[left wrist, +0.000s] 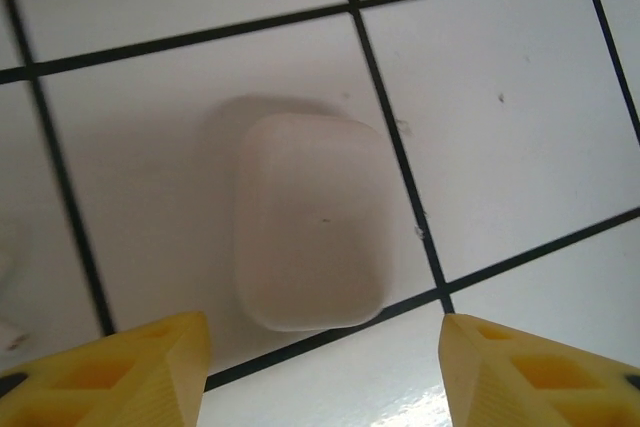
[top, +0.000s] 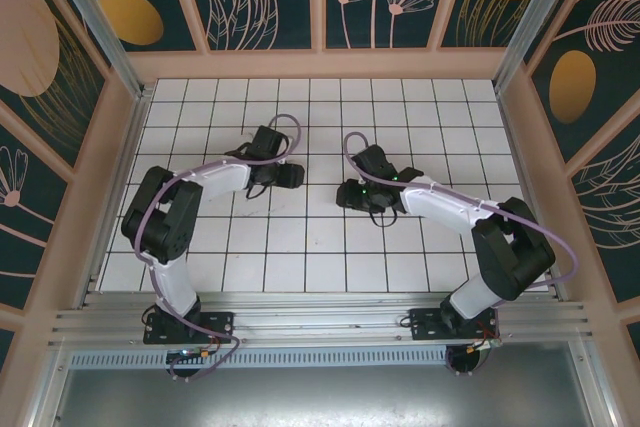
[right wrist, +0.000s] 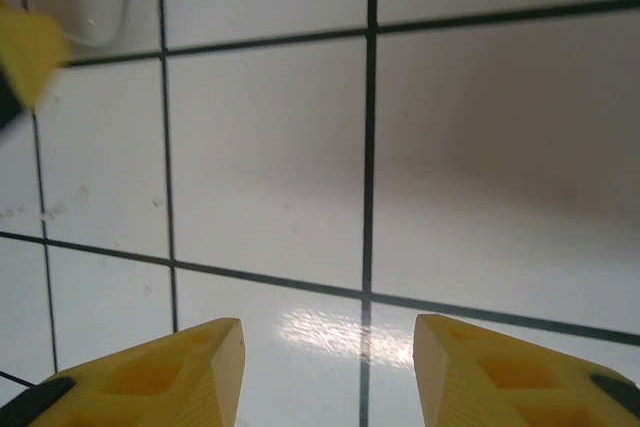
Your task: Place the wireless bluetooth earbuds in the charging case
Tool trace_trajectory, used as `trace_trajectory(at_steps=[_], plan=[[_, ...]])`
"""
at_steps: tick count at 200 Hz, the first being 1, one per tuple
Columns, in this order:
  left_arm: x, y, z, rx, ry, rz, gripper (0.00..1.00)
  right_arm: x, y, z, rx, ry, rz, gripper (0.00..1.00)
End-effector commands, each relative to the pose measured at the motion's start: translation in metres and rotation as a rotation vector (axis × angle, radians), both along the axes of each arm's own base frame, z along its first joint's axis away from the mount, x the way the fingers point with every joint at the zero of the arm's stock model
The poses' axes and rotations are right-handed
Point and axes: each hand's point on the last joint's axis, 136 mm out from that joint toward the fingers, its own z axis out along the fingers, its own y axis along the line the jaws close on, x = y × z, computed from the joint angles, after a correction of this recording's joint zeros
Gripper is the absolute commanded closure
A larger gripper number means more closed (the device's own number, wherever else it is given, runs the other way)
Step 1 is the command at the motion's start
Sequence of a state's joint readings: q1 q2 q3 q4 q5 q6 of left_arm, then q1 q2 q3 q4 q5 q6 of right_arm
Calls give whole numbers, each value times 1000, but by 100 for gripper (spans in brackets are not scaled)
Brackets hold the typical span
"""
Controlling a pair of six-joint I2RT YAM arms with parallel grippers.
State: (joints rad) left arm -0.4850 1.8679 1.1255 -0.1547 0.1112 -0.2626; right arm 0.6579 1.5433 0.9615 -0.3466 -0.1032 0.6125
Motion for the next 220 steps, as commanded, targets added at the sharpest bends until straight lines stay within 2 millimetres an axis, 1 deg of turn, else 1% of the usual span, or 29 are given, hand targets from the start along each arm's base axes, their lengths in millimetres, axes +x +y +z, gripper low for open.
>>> trace_trajectory(at_steps=[1,29,55,75,89,105,118,139,158,179,200,220], plan=[[4,3,-5,68,-13,-2,34,11,-3,8,-22,-15,-31,51],[5,-2,-11,57,-9,-16,33,14,-2,9,-23,-18,-39,51],[8,-1,-21,83,0,-22,33,16,1,5,-20,-4,-36,51],[11,-3,-30,98,6,-41,34,16,2,3,-15,1,-36,51],[12,-2,-37,118,15,-45,36,14,2,3,-15,3,-35,51],[13,0,-37,135,13,-50,40,13,0,3,-18,3,-35,51],[9,1,-37,136,9,-66,46,13,0,5,-15,1,-33,51],[3,1,-37,142,9,-109,51,13,1,6,9,5,-29,51],[-4,-1,-31,130,-4,-153,57,14,3,8,41,16,-25,51],[-11,-8,-13,84,-58,-225,62,16,5,14,82,19,-22,51],[-19,-14,8,51,-128,-305,67,20,4,24,138,19,-25,51],[-24,-13,18,63,-172,-361,69,27,0,39,157,-1,-28,51]])
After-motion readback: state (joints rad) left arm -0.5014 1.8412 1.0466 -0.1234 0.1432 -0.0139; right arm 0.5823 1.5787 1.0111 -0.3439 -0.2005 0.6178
